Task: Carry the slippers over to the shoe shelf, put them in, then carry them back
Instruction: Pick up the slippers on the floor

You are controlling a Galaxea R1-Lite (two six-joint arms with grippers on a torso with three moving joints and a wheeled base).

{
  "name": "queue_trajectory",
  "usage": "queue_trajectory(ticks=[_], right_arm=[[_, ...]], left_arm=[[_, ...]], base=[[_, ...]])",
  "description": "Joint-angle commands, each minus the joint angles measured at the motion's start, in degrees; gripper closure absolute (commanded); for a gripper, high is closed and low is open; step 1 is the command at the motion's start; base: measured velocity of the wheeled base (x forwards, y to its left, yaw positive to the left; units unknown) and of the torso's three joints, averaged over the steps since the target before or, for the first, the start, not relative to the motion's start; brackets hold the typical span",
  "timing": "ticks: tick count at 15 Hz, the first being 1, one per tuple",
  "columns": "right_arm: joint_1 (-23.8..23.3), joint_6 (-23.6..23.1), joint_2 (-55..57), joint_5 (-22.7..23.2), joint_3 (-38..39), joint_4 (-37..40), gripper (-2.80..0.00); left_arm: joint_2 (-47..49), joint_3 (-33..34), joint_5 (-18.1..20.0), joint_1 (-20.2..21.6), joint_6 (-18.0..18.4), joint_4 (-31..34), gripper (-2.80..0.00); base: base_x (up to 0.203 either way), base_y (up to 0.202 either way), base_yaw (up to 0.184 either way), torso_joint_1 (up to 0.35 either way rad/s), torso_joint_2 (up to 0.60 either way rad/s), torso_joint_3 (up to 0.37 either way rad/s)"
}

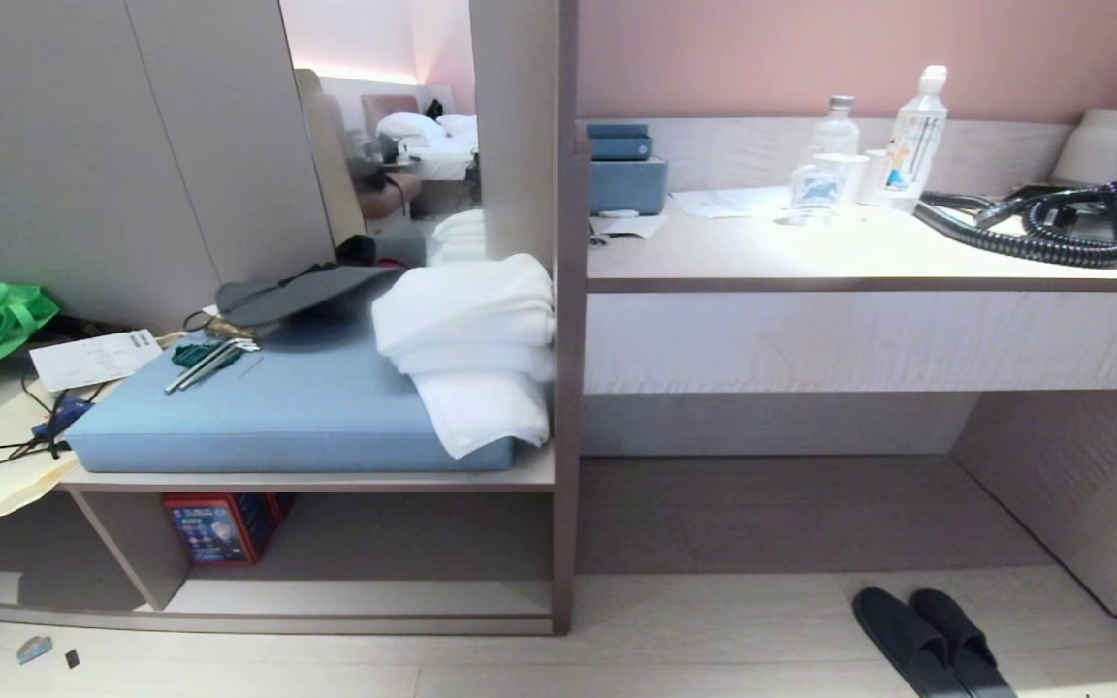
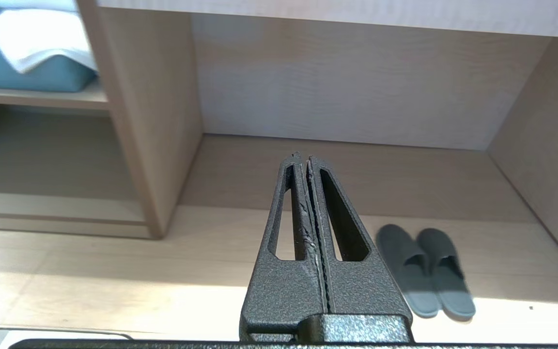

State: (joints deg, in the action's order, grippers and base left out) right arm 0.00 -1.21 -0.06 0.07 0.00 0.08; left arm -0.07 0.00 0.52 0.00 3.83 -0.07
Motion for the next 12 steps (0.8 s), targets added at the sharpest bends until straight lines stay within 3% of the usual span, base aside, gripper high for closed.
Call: queue_trajectory(ticks=[1,12], right_arm=[[0.0,-0.02,0.06,0.01,0.0,0.01,0.0],[0.0,-0.02,0.06,0.01,0.0,0.01,0.0]], left_arm=[[-0.01,0.0,0.0,0.0,-0.05,-0.01,0.0],[0.03,0.0,0.0,0.0,0.3,-0.01,0.0]], base=[[0.0,-0.195,0.003,0.006,0.0,0.002],[0.0,-0.195,0.002,0.002,0.0,0.002]])
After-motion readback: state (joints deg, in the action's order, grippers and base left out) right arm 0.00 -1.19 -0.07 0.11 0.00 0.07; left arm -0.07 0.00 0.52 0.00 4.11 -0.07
